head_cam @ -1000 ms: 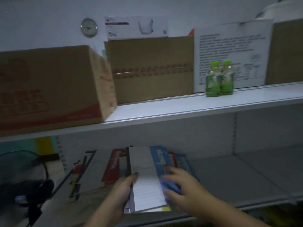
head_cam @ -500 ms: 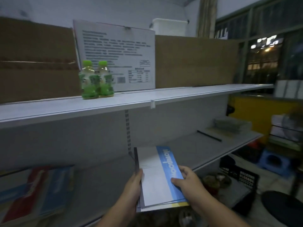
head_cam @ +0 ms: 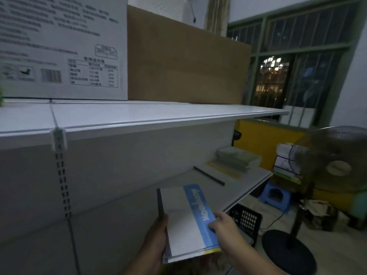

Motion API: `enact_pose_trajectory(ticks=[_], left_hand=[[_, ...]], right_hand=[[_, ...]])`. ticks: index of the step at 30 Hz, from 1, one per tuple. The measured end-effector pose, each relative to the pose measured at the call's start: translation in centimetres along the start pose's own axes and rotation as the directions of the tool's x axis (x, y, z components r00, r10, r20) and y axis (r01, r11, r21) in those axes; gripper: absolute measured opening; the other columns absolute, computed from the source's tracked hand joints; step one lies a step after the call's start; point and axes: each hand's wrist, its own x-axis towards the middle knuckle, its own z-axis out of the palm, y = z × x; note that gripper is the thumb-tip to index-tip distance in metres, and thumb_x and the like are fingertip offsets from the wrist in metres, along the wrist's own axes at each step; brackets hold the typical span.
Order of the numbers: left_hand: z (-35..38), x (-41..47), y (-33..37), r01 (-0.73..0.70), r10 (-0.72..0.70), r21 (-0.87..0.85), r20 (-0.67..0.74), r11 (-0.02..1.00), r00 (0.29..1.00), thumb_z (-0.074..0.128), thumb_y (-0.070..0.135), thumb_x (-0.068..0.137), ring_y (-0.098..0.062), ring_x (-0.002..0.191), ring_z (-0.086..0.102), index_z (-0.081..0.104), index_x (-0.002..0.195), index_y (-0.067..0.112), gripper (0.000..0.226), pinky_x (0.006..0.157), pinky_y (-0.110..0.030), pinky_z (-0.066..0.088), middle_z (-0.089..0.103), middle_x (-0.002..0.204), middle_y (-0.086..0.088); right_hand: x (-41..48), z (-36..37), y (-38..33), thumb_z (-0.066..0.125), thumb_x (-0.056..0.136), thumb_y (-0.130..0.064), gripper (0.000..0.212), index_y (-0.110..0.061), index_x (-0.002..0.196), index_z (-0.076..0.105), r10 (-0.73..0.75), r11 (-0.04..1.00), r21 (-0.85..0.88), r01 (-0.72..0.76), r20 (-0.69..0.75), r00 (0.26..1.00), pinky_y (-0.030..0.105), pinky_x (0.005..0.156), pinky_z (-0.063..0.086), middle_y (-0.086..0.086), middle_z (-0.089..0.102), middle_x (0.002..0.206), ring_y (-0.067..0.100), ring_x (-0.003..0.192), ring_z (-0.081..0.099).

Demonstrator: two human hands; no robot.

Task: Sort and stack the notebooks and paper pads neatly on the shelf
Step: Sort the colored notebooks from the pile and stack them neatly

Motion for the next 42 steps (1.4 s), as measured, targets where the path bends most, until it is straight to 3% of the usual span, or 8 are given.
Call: enact_pose_trajectory(ticks=[4,9,13,15,19,22,28,42], left_hand=[[3.5,5.2,-0.4,0.111,-0.111,-0.031,0.017,0.993,0.994,0.040,0.030,0.100,-0.028,0.078,0.059,0.057,0.112,0.005,0.033,0.061,-0.032,0.043,0.063,0.089,-0.014],[5.0,14.3,-3.3,0.105,-0.096,0.192,-0.057,0.976,0.994,0.073,0.040,0.069,-0.034,0.091,0.065,0.061,0.117,0.002,0.063,0.088,-0.048,0.052,0.068,0.105,-0.018],[7.2,14.8,-1.3,-0.023,0.026,0.354,-0.003,0.935,1.000,0.071,-0.002,0.075,-0.024,0.077,0.064,0.064,0.105,-0.004,0.031,0.063,-0.029,0.054,0.068,0.090,-0.015],[8.1,15.9,-1.5,-0.101,0.065,0.465,0.094,0.879,0.993,0.083,0.010,0.058,-0.019,0.099,0.064,0.053,0.128,0.009,0.077,0.077,-0.030,0.056,0.064,0.118,-0.008],[9.3,17.4,-3.0,-0.305,0.147,0.890,0.270,0.338,0.952,0.079,0.049,0.062,-0.013,0.145,0.004,0.004,0.150,0.033,0.117,0.116,-0.030,0.017,-0.015,0.151,0.012],[9.8,17.9,-4.6,-0.333,0.497,0.940,0.257,0.070,0.829,0.062,0.067,0.067,-0.013,0.140,0.032,0.034,0.144,0.031,0.089,0.107,-0.021,0.028,0.011,0.148,0.013],[10.2,18.2,-5.7,-0.099,0.526,0.993,0.049,0.068,0.849,0.034,0.086,0.068,-0.016,0.141,0.027,0.021,0.145,0.029,0.097,0.110,-0.017,0.013,0.029,0.150,0.006],[10.9,18.1,-4.4,0.035,0.373,0.997,-0.058,0.068,0.926,0.052,0.078,0.066,-0.010,0.141,0.025,0.022,0.145,0.038,0.093,0.113,-0.022,0.020,0.021,0.155,0.009]], right_hand=[[6.2,-3.0,-1.0,0.047,0.087,0.005,0.051,-0.012,0.135,0.046,0.074,0.993,-0.097,-0.072,0.017,0.997,0.029,0.060,0.040,0.008,0.063,0.104,0.026,0.075,0.060],[11.8,-4.9,-1.5,0.043,0.097,-0.001,0.026,-0.015,0.117,0.053,0.015,0.991,-0.131,-0.015,0.002,1.000,0.035,0.075,0.050,0.002,0.059,0.103,0.016,0.086,0.059],[17.6,-6.1,-1.8,0.041,0.099,-0.009,0.031,-0.010,0.127,0.053,-0.025,0.963,-0.269,0.019,-0.018,1.000,0.038,0.085,0.051,0.009,0.059,0.122,0.023,0.093,0.060],[20.1,-6.5,-2.5,0.039,0.100,-0.011,0.032,-0.013,0.129,0.053,-0.059,0.933,-0.355,0.058,0.010,0.998,0.039,0.090,0.050,0.008,0.055,0.130,0.025,0.103,0.059],[24.5,-7.3,-2.9,0.040,0.096,-0.002,0.028,-0.012,0.114,0.058,-0.097,0.927,-0.346,0.141,0.140,0.985,0.038,0.083,0.050,0.005,0.057,0.104,0.022,0.089,0.056],[27.5,-7.8,-2.7,0.043,0.091,-0.002,0.027,-0.009,0.107,0.063,-0.143,0.878,-0.421,0.227,0.221,0.965,0.035,0.069,0.049,0.009,0.063,0.099,0.026,0.087,0.061],[29.9,-8.2,-1.0,0.047,0.094,-0.019,0.045,-0.014,0.139,0.043,-0.309,0.716,-0.539,0.444,0.325,0.894,0.027,0.095,0.042,0.004,0.051,0.135,0.020,0.122,0.051],[31.7,-7.7,2.4,0.055,0.070,-0.015,0.014,-0.011,0.074,0.068,-0.663,0.459,-0.510,0.727,0.348,0.663,0.024,0.068,0.047,0.003,0.063,0.082,0.023,0.077,0.060]])
